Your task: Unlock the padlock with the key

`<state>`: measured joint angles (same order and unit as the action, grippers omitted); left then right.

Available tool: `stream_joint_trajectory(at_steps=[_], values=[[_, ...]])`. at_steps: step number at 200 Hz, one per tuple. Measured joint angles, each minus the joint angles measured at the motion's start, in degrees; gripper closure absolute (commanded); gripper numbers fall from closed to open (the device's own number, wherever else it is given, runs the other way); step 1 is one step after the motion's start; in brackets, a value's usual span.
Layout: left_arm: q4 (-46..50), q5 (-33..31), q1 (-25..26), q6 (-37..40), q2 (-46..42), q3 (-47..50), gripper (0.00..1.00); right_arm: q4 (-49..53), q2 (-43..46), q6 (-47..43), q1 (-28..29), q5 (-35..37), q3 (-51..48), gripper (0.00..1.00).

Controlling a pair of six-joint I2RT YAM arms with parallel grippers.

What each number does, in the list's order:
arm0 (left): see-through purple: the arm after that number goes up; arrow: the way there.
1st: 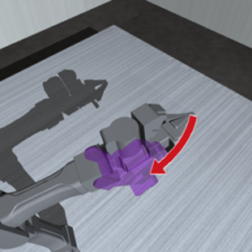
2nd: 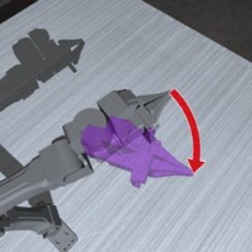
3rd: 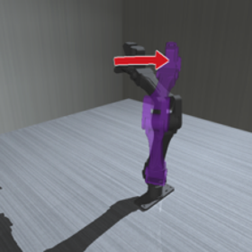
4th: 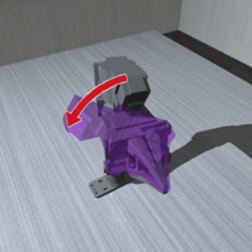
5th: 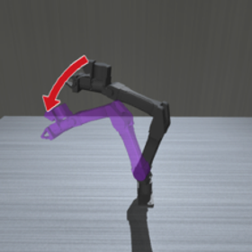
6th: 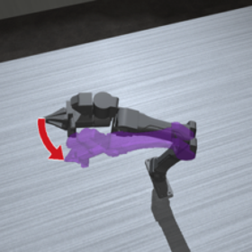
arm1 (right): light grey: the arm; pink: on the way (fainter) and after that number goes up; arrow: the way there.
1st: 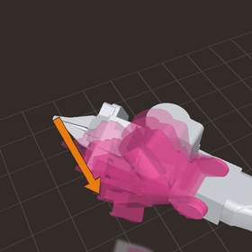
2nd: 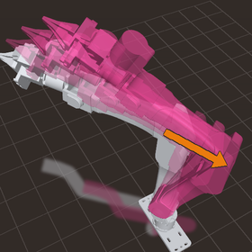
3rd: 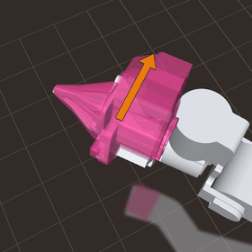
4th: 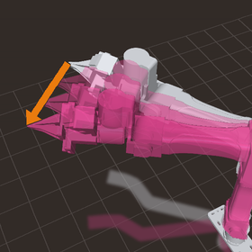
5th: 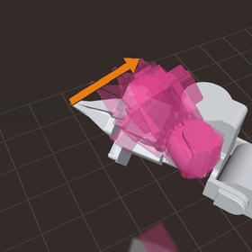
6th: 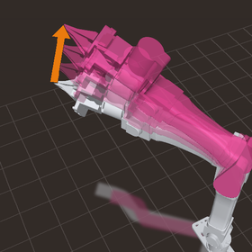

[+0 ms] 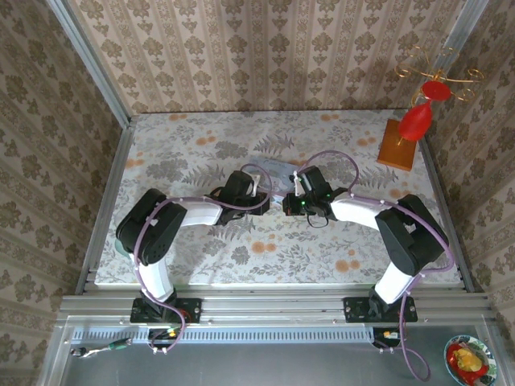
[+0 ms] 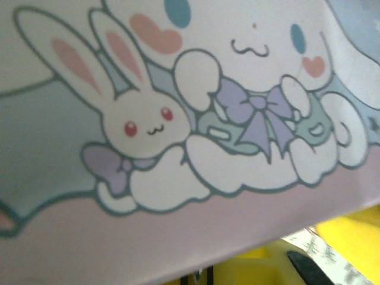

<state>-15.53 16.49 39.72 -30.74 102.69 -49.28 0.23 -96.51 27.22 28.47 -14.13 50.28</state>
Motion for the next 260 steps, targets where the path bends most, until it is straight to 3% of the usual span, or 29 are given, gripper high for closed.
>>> stream_joint_trajectory(at_steps=[105, 154, 211, 260], values=[[0.5, 7.3, -1.1, -14.4, -3.9, 2.9, 0.99, 1.2, -0.4, -0.9, -0.5, -3.5, 1.7, 1.00], [-3.1, 12.3, -4.0, -24.9, -5.1, 6.5, 1.00, -3.8, 9.7, 7.6, -1.2, -9.8, -6.4, 1.00], [-6.5, 14.4, -4.7, -30.2, -7.1, 7.4, 1.00, -10.2, 14.6, 19.0, -1.2, -17.8, -15.6, 1.00], [-12.5, 14.9, -4.7, -36.3, -8.7, 11.8, 1.00, -21.5, 18.6, 30.1, -1.0, -18.4, -22.4, 1.00]])
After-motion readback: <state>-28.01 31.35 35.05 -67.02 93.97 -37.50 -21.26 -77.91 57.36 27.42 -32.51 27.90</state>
